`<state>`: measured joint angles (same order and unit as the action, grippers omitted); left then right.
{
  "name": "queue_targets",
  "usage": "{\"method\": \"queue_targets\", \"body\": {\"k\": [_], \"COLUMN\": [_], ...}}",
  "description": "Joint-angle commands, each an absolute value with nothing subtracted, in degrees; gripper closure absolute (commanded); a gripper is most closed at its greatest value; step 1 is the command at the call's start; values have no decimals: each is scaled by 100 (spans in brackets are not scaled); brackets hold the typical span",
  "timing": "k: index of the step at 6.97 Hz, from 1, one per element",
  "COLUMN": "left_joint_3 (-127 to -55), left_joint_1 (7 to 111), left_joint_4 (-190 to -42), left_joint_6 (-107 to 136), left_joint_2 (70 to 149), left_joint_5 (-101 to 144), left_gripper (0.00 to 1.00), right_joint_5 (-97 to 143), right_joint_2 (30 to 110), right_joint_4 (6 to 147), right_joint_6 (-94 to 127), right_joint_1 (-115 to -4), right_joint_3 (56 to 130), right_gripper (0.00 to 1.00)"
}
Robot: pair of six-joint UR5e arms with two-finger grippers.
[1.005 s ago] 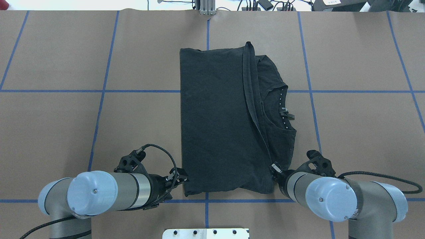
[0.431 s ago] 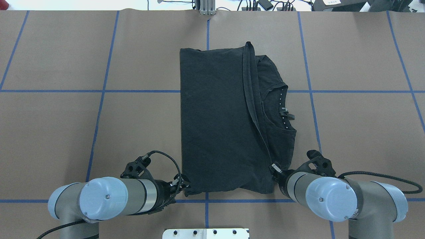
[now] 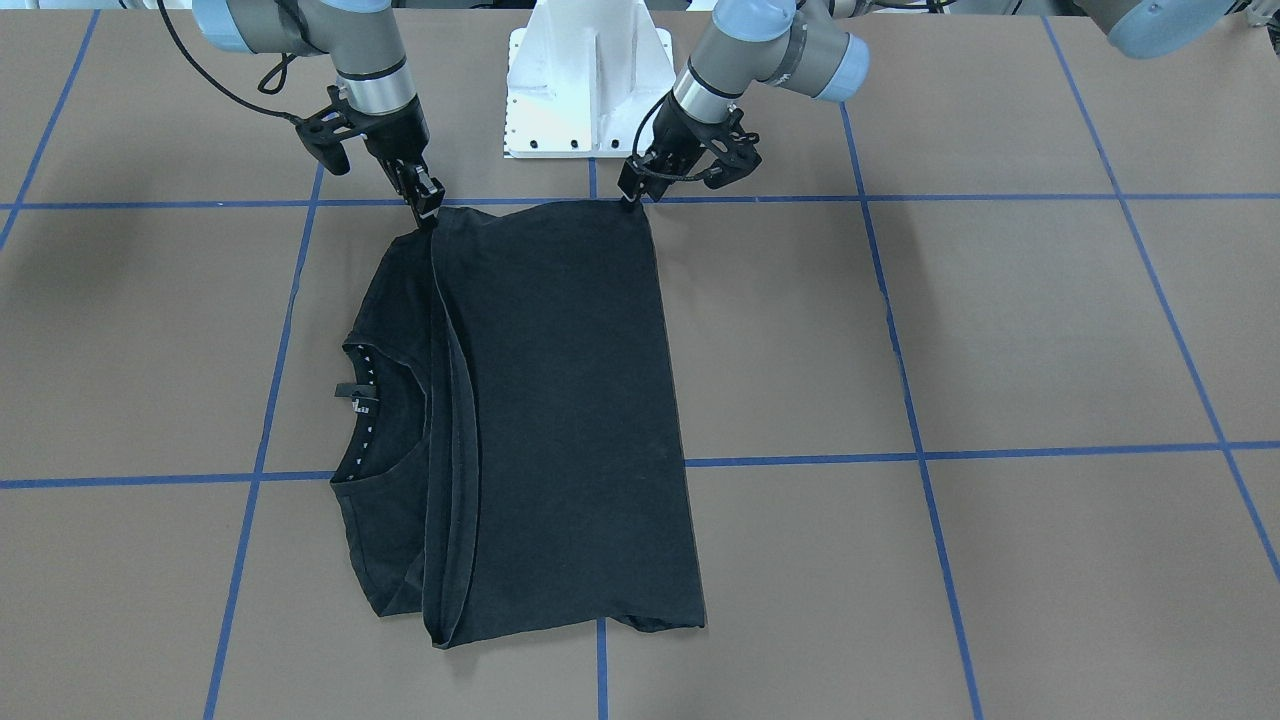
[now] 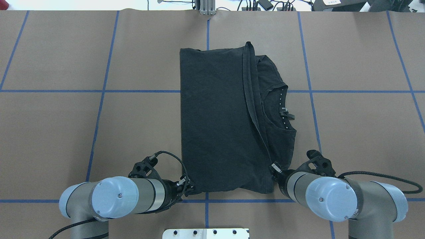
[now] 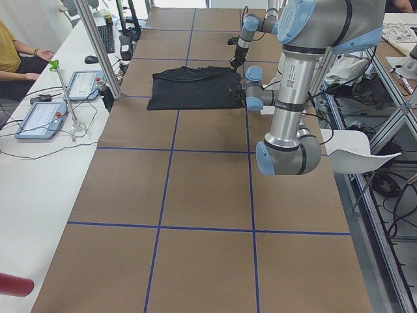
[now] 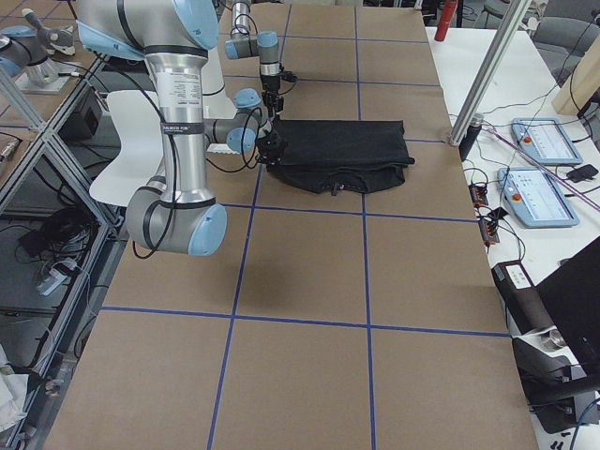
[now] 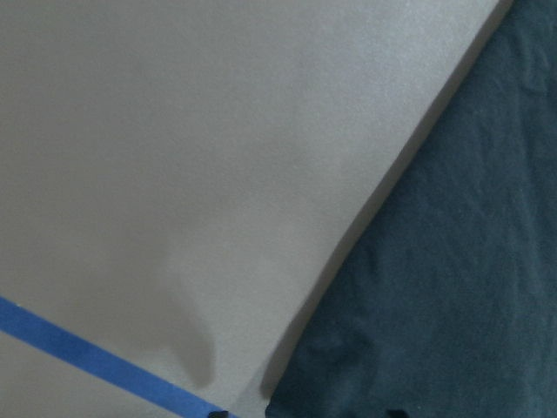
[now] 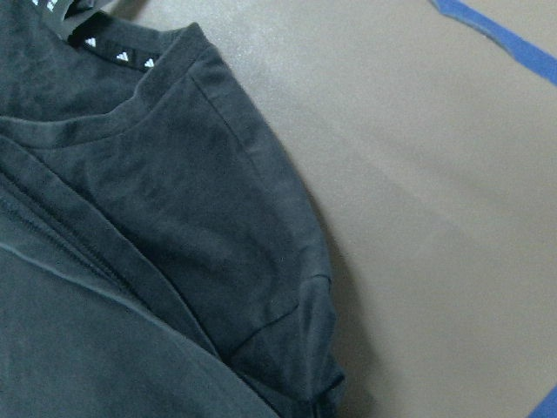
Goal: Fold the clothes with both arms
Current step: 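Move the left gripper to the shirt's edge nearest the robot and grasp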
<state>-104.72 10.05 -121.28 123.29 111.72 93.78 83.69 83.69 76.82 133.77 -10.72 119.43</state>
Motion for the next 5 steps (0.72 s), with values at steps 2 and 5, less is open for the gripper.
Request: {"method": "queue_targets", "body": {"k": [2, 5], "left_joint_3": [-10406, -10415], "left_joint_1": [993, 993], "left_joint_4": [-12129, -12146], "left_joint_6": [12331, 12331], "left_joint_2": [11188, 11188], "left_joint_5": [9378, 9387], "left_gripper": [76, 100], "right_joint_5": [8376, 8376], "right_joint_2": [8367, 8367], "right_joint_4": [7682, 7682], "right_joint_6": [13377, 13377], "right_joint_1": [-1072, -1072], "right_joint_3": [11944, 11971], "right_gripper": [100, 100]}}
